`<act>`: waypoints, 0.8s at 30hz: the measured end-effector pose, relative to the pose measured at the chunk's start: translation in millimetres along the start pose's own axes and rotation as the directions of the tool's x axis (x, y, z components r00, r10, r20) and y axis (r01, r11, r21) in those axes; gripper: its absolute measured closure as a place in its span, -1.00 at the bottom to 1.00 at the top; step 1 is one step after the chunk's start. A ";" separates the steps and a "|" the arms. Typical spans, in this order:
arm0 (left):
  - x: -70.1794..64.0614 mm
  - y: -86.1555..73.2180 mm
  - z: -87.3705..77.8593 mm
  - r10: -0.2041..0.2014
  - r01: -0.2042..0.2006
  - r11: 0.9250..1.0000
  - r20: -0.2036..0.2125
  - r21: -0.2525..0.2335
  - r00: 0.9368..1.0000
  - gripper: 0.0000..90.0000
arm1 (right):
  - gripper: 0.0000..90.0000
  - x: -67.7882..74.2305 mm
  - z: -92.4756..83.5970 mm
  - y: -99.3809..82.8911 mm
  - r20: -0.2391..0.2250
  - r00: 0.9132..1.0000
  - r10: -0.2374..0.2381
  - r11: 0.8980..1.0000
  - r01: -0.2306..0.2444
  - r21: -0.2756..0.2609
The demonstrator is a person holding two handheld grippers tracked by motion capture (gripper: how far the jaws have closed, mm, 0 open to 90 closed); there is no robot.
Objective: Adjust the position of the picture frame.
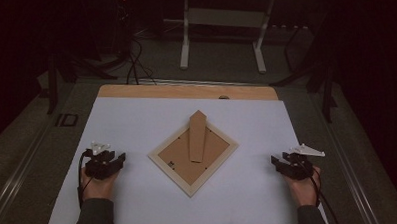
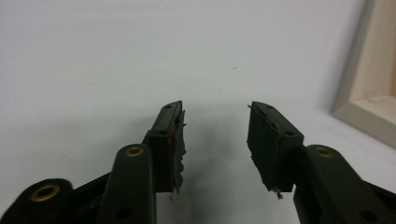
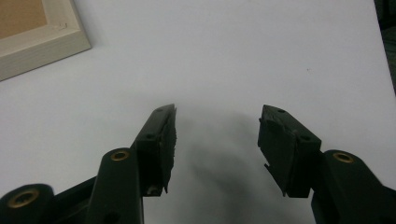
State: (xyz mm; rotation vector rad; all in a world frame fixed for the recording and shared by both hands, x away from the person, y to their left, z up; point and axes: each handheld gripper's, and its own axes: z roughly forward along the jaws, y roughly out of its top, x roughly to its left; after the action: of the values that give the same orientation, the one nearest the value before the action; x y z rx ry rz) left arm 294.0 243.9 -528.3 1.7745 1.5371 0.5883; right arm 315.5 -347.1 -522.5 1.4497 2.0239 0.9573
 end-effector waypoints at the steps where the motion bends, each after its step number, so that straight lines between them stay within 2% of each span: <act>1: -0.8 0.5 -0.2 0.001 -0.001 1.000 0.013 -0.005 1.000 0.27 | 0.02 0.6 -0.1 0.0 0.002 1.000 -0.002 1.000 0.002 0.000; 7: -3.0 1.2 -1.2 0.029 -0.029 1.000 0.024 -0.009 0.999 0.32 | 0.01 1.4 0.0 0.5 -0.004 1.000 -0.005 1.000 0.005 -0.002; 15: -5.7 3.4 -0.9 0.068 -0.068 0.998 0.037 0.014 0.997 0.32 | 0.00 4.4 2.0 1.3 -0.003 1.000 -0.018 1.000 0.018 0.012; 24: -7.6 6.7 -4.3 0.082 -0.083 0.996 0.071 0.021 0.994 0.45 | 0.13 9.0 -2.0 7.5 -0.003 0.999 -0.033 0.999 0.033 0.003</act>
State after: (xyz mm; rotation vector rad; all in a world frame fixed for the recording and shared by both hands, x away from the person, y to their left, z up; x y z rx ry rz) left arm 293.8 237.1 -519.6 1.8643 1.4344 0.5436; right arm 315.7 -337.7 -515.2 1.4134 2.0458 0.9435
